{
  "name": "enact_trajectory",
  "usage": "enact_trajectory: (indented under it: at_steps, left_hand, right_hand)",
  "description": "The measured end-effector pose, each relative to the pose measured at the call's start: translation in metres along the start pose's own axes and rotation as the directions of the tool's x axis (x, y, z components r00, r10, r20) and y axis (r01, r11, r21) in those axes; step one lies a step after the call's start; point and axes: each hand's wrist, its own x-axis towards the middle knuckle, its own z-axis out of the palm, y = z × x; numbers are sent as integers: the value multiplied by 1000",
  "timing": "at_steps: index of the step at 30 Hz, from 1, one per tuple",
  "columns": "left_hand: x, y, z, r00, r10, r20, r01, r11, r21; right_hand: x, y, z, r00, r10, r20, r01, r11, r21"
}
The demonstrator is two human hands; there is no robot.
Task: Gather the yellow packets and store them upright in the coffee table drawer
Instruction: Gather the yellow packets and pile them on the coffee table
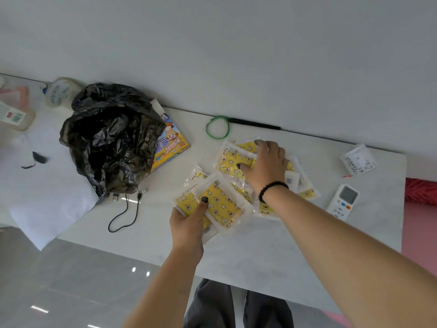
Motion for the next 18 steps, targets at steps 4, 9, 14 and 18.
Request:
enact_trajectory:
  at_steps: [4, 9, 14, 18]
  left_hand:
    - [-2, 1, -3, 999, -33, -22, 32, 999, -37]
    - [-5, 7, -8, 999, -41, -2, 41, 998, -53]
    - [-11, 17, -8, 999, -44, -16, 42, 994, -99]
    - [-19, 23, -5, 1000, -30, -1, 29, 990, -141]
  right_hand:
    - [13, -10, 3, 985, -108, 136, 132, 973, -187]
    - [3, -15, 6, 982, 15, 186, -35, 994, 107]
    - [-1, -3, 0, 967, 203, 156, -195, 979, -65]
    - [2, 0, -4, 936, 262, 235, -274, 961, 22]
